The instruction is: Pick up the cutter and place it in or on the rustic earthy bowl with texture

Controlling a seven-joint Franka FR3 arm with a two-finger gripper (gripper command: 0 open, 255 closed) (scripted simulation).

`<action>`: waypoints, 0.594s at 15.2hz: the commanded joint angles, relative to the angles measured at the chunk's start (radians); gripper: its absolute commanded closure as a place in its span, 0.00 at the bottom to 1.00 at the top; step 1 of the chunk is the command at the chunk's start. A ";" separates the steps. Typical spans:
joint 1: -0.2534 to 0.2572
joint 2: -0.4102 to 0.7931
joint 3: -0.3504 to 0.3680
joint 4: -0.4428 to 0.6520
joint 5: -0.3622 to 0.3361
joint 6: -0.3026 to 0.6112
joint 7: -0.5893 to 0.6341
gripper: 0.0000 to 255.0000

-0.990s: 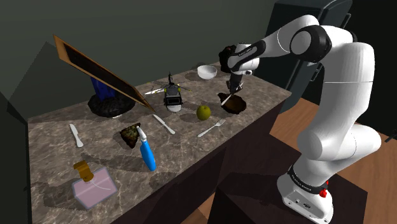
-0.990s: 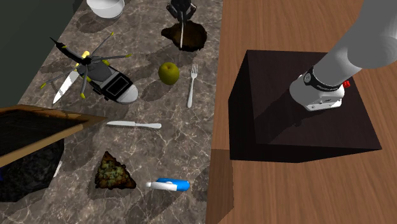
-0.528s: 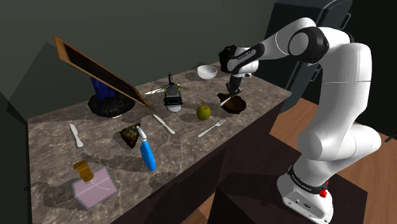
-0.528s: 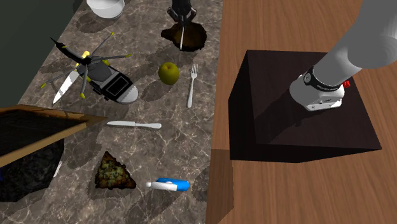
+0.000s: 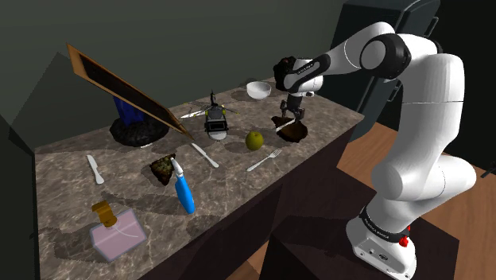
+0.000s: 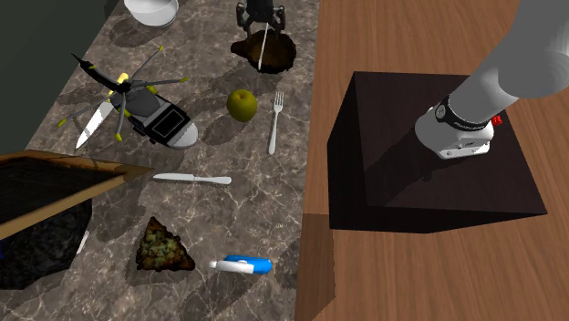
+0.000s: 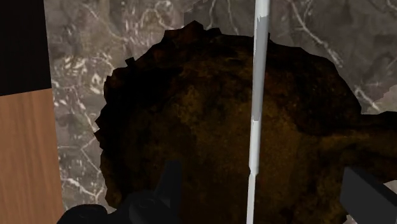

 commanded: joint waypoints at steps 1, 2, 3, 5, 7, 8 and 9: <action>0.000 0.000 0.000 0.000 0.000 0.000 0.000 0.00; -0.002 -0.020 0.002 0.005 0.003 -0.025 -0.002 0.00; -0.004 -0.040 0.004 0.012 0.007 -0.051 -0.004 0.00; -0.008 -0.072 0.007 0.027 0.012 -0.099 -0.008 0.00; -0.008 -0.072 0.007 0.027 0.012 -0.099 -0.008 0.00; -0.008 -0.072 0.007 0.027 0.012 -0.099 -0.008 0.00; -0.008 -0.072 0.007 0.027 0.012 -0.099 -0.008 0.00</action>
